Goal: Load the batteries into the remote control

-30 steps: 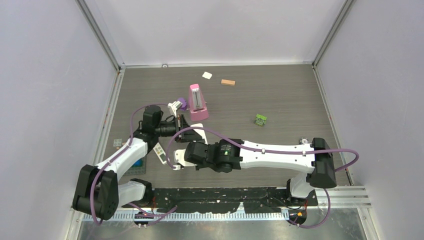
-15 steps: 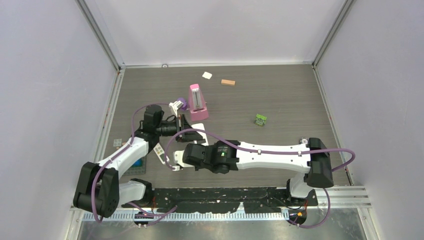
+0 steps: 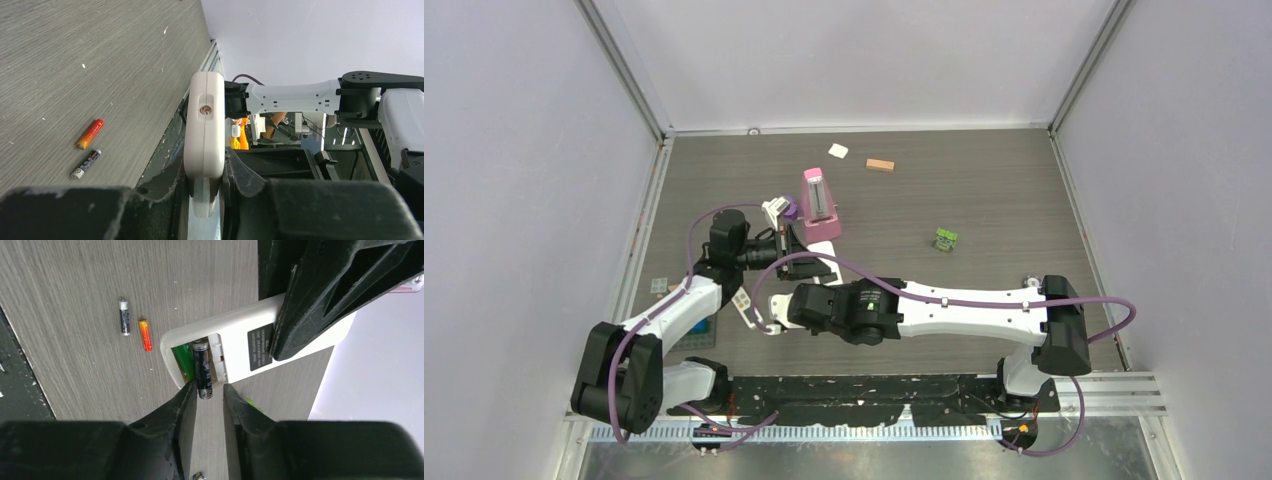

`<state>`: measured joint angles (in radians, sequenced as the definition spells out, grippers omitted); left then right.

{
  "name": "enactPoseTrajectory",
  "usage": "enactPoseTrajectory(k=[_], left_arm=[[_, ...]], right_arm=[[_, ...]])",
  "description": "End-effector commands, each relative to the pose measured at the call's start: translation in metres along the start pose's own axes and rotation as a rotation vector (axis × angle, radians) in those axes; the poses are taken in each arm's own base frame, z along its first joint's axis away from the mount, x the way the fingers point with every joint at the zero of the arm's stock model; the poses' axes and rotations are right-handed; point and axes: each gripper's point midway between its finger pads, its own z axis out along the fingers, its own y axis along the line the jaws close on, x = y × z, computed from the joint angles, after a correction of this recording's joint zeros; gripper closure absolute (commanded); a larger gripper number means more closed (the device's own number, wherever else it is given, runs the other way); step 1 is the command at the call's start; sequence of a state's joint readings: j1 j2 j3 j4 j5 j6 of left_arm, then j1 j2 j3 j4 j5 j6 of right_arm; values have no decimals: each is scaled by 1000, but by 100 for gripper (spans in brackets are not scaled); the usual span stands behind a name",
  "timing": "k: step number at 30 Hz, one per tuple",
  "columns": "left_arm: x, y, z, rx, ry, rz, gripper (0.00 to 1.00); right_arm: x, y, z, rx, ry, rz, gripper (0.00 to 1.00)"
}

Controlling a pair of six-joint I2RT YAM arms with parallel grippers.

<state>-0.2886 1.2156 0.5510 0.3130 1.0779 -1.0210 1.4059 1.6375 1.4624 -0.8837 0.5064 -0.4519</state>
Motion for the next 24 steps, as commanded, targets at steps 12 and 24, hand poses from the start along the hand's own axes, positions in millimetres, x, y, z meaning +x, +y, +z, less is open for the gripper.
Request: enactPoseTrajectory(k=[12, 24], left_arm=[[1, -20, 0, 67, 30, 38, 100], [-6, -24, 3, 88, 18, 15, 100]], right_arm=[[-14, -21, -24, 60, -93, 85, 44], [0, -35, -56, 3, -192, 258, 37]])
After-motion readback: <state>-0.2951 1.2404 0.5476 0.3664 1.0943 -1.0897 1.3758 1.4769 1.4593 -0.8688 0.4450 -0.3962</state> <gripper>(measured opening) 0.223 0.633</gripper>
